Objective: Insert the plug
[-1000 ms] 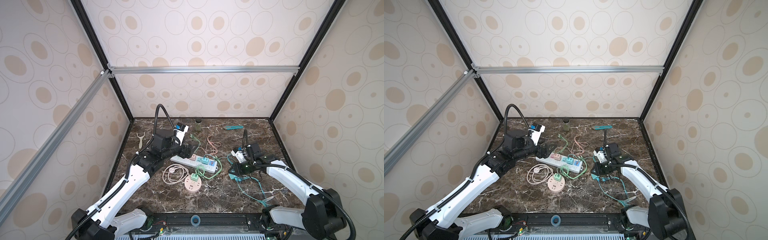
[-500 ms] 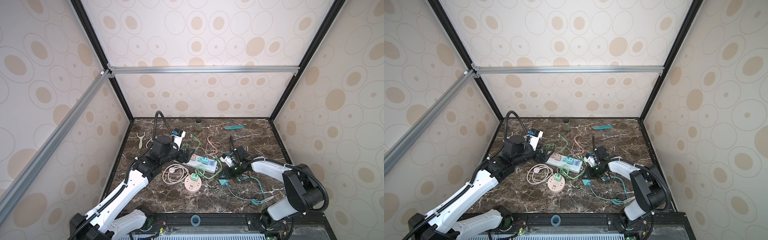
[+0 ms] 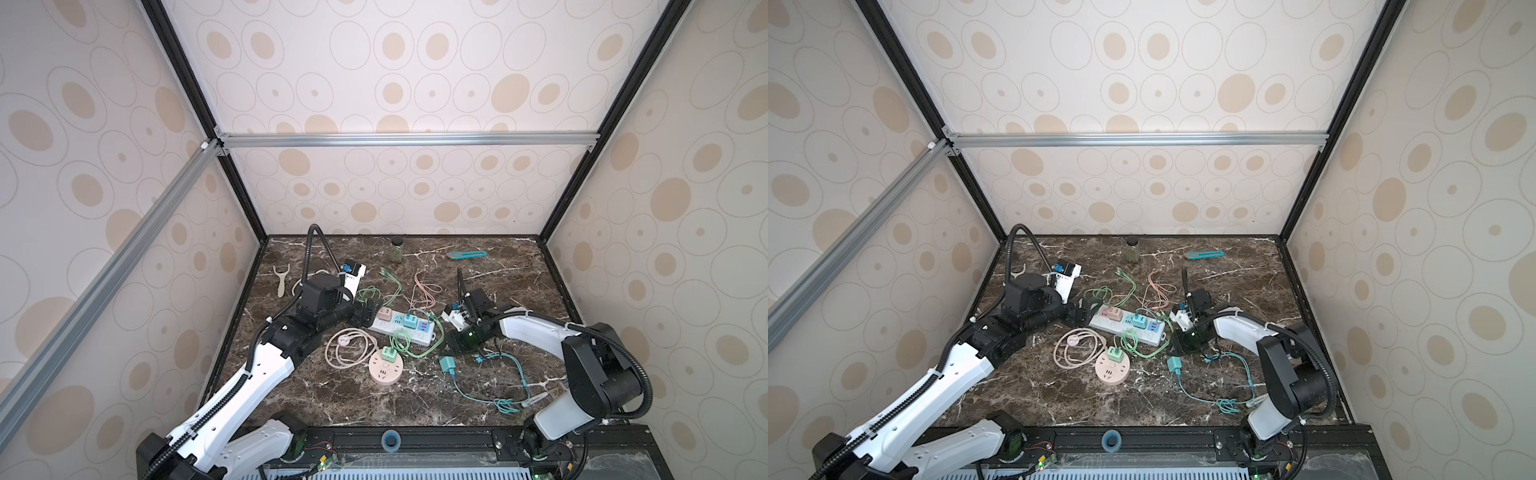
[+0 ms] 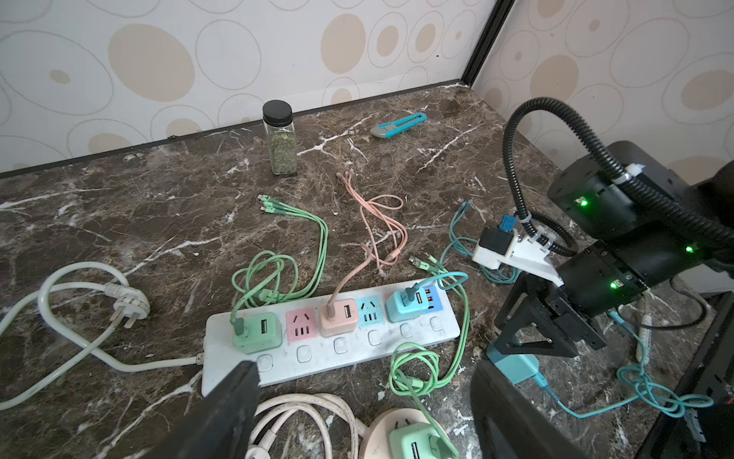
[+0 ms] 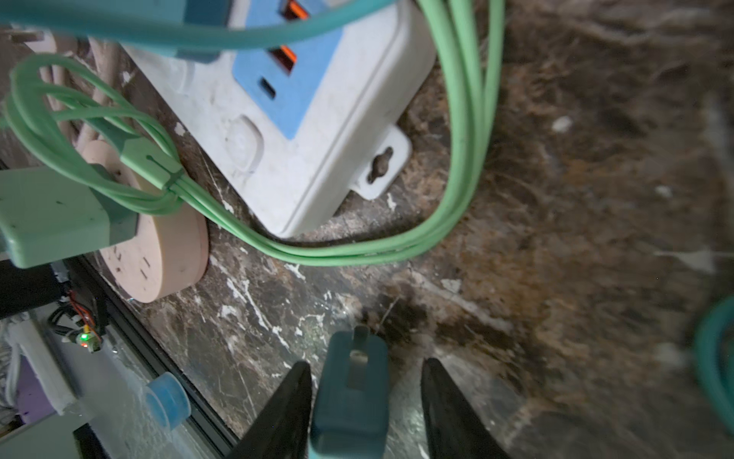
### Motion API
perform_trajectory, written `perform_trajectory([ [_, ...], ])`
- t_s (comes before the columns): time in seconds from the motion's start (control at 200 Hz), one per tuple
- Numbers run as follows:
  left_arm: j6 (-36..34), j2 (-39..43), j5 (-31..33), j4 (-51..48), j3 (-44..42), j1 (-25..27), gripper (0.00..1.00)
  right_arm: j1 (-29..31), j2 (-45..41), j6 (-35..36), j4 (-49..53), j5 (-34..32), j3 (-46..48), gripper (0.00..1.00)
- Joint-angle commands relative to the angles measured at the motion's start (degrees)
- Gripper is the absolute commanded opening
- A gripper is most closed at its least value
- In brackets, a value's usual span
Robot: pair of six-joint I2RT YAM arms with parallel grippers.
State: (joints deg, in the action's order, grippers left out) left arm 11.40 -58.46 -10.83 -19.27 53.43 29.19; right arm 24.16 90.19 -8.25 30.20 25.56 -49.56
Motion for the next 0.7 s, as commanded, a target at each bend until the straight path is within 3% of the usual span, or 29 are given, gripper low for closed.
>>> perform_trajectory([
  [0.0, -1.8, 1.2, 0.8, -1.4, -0.3, -0.8, 0.84, 1.8, -3.4, 1.5, 6.5, -8.9, -2.7, 0.51],
  [0.09, -1.8, 1.2, 0.6, -1.0, -0.6, -1.2, 0.84, 4.3, -5.7, 0.3, 8.8, -14.6, -4.5, 0.51],
  [0.41, -2.3, 0.6, -0.2, -0.6, -0.3, -2.2, 0.84, 11.1, -9.4, -5.6, 14.1, -25.5, -5.9, 0.45],
  [0.555, -2.4, 0.9, -0.3, -0.7, -0.6, -2.4, 0.84, 15.9, -11.4, -14.9, 15.0, -30.9, -6.0, 0.62],
  [0.695, -2.3, 1.2, -0.8, -0.5, -1.1, -2.6, 0.83, 21.0, -10.9, -22.1, 13.7, -34.6, -5.1, 0.67],
])
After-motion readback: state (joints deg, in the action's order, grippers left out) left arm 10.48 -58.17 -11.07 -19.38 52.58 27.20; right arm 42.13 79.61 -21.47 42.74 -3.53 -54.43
